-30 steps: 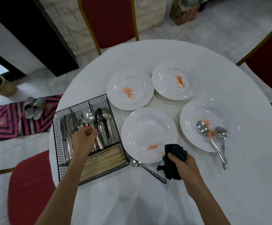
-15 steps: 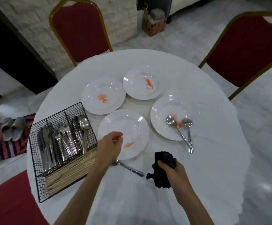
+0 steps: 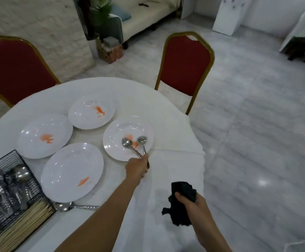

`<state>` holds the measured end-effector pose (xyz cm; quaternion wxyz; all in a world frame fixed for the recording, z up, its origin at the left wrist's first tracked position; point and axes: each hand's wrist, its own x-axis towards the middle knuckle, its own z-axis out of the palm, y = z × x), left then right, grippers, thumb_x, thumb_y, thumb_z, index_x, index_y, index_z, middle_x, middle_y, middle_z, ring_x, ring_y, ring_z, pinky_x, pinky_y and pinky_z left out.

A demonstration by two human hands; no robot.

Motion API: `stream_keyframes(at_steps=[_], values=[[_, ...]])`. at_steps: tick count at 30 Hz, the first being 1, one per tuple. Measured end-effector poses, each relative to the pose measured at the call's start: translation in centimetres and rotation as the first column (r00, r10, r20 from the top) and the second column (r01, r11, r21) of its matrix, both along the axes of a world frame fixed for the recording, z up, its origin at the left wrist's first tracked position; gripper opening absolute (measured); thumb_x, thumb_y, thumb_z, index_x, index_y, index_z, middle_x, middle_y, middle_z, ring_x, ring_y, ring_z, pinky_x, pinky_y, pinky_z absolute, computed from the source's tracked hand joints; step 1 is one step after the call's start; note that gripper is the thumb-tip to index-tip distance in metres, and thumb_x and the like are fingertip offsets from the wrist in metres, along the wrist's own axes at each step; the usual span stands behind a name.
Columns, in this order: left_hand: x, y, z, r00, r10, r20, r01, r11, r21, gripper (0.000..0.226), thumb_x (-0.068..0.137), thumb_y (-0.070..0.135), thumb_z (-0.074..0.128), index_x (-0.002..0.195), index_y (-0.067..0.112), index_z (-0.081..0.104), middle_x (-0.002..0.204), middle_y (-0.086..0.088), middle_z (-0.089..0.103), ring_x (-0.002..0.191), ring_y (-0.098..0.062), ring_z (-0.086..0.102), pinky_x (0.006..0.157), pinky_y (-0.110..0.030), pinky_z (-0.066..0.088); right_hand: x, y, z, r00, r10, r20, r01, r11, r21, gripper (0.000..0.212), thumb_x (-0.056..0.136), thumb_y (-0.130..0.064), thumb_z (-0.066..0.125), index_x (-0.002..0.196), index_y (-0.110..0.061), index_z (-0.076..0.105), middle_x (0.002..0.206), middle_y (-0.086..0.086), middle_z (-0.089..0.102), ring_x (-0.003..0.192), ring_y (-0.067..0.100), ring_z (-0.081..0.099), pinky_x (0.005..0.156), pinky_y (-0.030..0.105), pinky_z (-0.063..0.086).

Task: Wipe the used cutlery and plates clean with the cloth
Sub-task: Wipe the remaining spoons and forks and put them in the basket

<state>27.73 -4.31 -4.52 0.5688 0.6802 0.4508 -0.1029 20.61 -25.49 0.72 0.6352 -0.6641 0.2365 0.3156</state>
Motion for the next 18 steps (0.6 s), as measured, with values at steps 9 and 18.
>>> stream_keyframes(at_steps=[9,18], values=[[-4.0,2.3,0.7,0.985,0.174,0.017,-0.173,0.984,-0.042,0.015,0.085,0.026,0.072,0.087,0.012,0.075,0.086,-0.01,0.076,0.071,-0.022,0.072,0.056,-0.028,0.051,-0.4,-3.4,-1.3,0.991,-0.127,-0.03,0.13,0.982,0.14,0.036,0.087,-0.026,0.076,0.11,0.001,0.07,0.099,0.02,0.077,0.082,0.038,0.072,0.055,0.033,0.051],[-11.6,3.2,4.4,0.936,0.342,0.089,-0.332,0.937,-0.105,0.014,0.093,0.017,0.067,0.099,0.006,0.073,0.093,-0.01,0.078,0.082,-0.022,0.07,0.075,-0.035,0.056,1.3,1.1,-0.2,1.0,-0.009,-0.022,0.016,0.934,0.357,0.044,0.102,-0.045,0.052,0.125,-0.009,0.06,0.113,0.025,0.073,0.102,0.053,0.068,0.085,0.057,0.054]])
